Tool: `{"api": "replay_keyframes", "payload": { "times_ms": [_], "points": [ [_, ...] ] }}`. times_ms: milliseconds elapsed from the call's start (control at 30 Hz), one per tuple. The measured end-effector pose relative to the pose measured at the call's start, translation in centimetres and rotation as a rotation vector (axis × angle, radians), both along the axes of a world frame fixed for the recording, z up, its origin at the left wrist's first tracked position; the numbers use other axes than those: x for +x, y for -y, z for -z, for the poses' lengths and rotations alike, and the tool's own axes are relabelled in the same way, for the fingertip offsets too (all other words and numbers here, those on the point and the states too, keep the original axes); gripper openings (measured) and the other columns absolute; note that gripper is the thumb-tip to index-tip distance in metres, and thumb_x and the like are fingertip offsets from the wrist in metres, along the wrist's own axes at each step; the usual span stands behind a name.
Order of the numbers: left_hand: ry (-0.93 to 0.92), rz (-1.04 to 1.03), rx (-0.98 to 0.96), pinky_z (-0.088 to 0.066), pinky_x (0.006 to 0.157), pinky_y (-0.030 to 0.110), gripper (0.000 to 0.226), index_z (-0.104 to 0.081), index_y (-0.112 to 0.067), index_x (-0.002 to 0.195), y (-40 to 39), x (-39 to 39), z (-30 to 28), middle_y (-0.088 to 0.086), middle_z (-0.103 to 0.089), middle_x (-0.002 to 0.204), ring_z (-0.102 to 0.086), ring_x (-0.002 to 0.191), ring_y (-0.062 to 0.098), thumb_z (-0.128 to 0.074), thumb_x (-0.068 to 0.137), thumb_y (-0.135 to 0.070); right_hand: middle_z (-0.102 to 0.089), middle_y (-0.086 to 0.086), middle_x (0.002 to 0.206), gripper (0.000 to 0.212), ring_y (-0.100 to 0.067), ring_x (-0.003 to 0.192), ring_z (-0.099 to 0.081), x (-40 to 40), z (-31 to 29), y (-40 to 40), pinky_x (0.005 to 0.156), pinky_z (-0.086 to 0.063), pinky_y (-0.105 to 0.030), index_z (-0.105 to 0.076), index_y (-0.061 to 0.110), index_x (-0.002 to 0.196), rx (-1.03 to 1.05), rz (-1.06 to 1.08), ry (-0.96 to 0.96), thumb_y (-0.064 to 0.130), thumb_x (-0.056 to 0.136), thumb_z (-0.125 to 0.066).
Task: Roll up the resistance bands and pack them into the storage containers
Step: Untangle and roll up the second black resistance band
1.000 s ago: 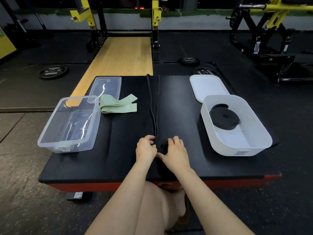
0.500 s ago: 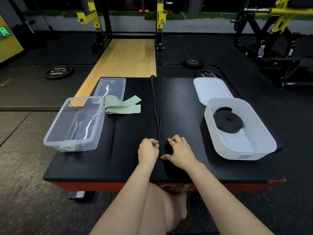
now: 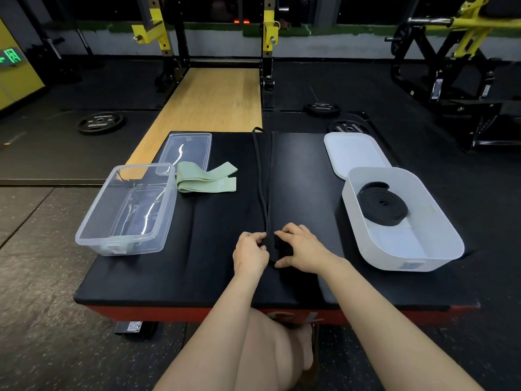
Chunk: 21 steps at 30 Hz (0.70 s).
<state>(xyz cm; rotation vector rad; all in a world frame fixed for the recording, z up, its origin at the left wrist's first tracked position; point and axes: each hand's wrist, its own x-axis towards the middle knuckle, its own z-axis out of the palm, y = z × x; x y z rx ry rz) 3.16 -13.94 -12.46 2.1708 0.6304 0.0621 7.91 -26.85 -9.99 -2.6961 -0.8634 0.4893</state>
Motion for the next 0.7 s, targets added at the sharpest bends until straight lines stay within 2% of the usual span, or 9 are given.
{"api": "replay_keyframes", "payload": {
  "times_ms": [133, 267, 433, 533, 700],
  "points": [
    [-0.007, 0.013, -0.014, -0.047, 0.096, 0.033, 0.034, -0.061, -0.019, 0.122, -0.2, 0.1, 0.1, -0.001, -0.055, 0.120, -0.058, 0.107, 0.018, -0.054, 0.090, -0.007, -0.033, 0.004, 0.138, 0.085, -0.018, 0.125, -0.029, 0.3, -0.2, -0.1, 0.107, -0.031, -0.031, -0.028, 0.016, 0.149, -0.022, -0.020, -0.008, 0.045, 0.080, -0.069],
    [-0.040, 0.040, 0.017, -0.047, 0.092, 0.032, 0.034, -0.059, -0.022, 0.124, -0.2, 0.2, 0.2, -0.006, -0.051, 0.123, -0.054, 0.109, 0.021, -0.050, 0.093, -0.011, -0.029, -0.001, 0.144, 0.090, -0.020, 0.132, -0.027, -0.6, 0.4, -0.2, 0.109, -0.030, -0.035, -0.021, 0.013, 0.149, -0.040, 0.067, 0.040, 0.051, 0.081, -0.066],
    [-0.043, 0.055, 0.048, -0.046, 0.092, 0.030, 0.036, -0.057, -0.022, 0.126, 0.1, 0.1, 0.1, -0.006, -0.048, 0.124, -0.052, 0.110, 0.021, -0.046, 0.094, -0.009, -0.034, -0.004, 0.137, 0.087, -0.022, 0.128, -0.030, -2.6, 1.4, -0.6, 0.105, -0.033, -0.033, -0.034, 0.010, 0.140, 0.000, 0.258, 0.143, 0.065, 0.077, -0.060],
    [-0.017, 0.054, 0.042, -0.047, 0.094, 0.032, 0.037, -0.057, -0.019, 0.127, 0.2, 0.1, 0.1, -0.003, -0.048, 0.126, -0.054, 0.109, 0.019, -0.047, 0.093, -0.006, -0.034, -0.007, 0.137, 0.081, -0.022, 0.126, -0.032, -3.0, 1.6, -1.4, 0.103, -0.033, -0.032, -0.036, 0.008, 0.136, 0.014, 0.285, 0.181, 0.063, 0.081, -0.057],
    [0.034, 0.049, 0.017, -0.040, 0.092, 0.018, 0.039, -0.056, -0.014, 0.127, 0.2, -0.1, 0.1, -0.001, -0.049, 0.130, -0.052, 0.115, 0.013, -0.048, 0.092, -0.001, -0.035, -0.004, 0.135, 0.077, -0.021, 0.124, -0.032, -2.3, 1.2, -1.1, 0.104, -0.035, -0.031, -0.036, 0.007, 0.139, 0.078, 0.217, 0.136, 0.055, 0.083, -0.059]
  ]
}}
